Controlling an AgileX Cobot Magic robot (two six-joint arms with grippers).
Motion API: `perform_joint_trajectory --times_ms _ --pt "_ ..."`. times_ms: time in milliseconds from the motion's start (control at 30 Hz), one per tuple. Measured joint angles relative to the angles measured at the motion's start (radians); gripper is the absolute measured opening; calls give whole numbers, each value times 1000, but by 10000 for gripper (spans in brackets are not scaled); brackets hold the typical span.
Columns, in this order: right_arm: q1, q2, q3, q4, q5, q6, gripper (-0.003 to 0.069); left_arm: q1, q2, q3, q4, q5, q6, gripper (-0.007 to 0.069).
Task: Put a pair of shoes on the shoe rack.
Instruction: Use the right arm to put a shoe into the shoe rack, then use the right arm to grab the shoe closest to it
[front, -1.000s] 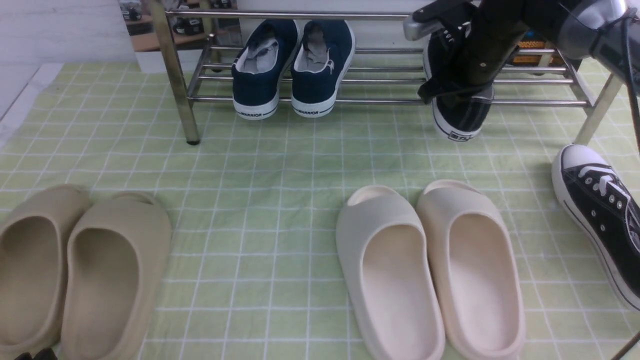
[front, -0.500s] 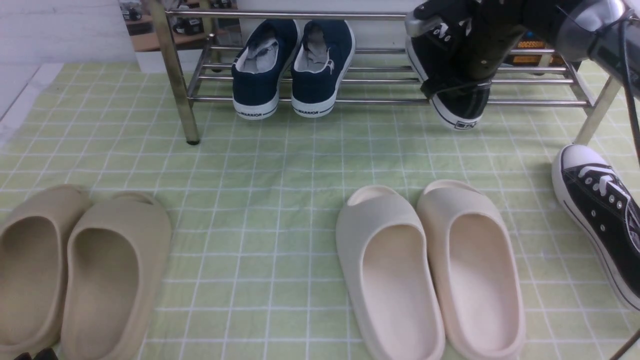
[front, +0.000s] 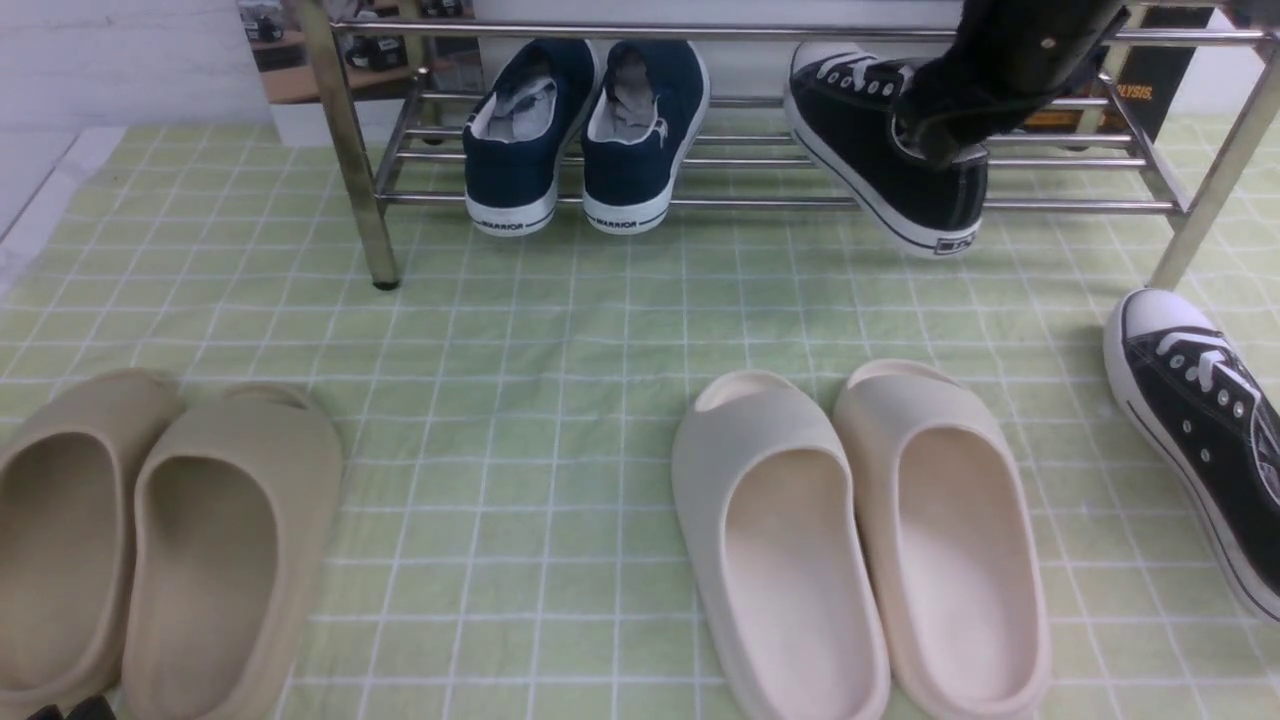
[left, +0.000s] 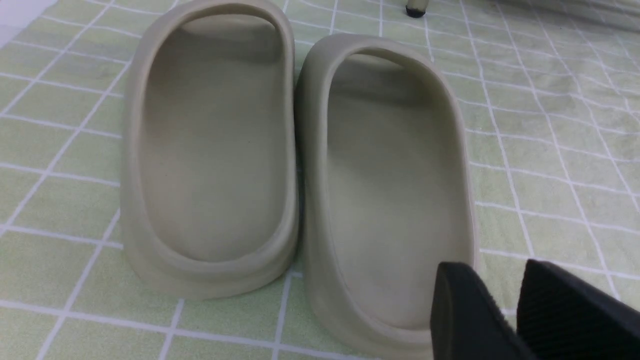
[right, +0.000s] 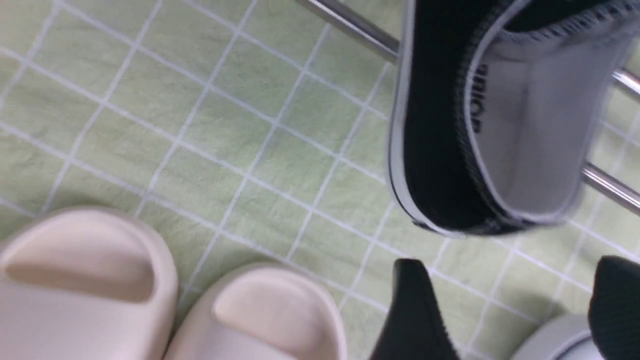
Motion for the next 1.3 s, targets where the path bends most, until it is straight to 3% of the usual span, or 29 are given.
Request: perform_joint_trajectory --times_ms 167,333,567,667,933,1167,1267,1300 --pt "0 -163 179 0 4 37 474 0 0 0 0 0 0 188" --pt "-12 -367 509 -11 5 49 435 0 0 0 0 0 0 196" --pt "-154 -507 877 -16 -20 110 376 0 0 0 0 0 0 200" --pt "-252 -520 1028 -18 -123 151 344 0 0 0 0 0 0 203" --pt "-270 -510 1199 -24 -352 160 332 0 0 0 0 0 0 207" --pt "-270 -438 1208 -86 -393 221 316 0 0 0 0 0 0 218" --pt "-270 -406 1210 -94 -400 227 266 0 0 0 0 0 0 221" --pt "-270 -402 1210 -96 -404 229 219 0 0 0 0 0 0 222"
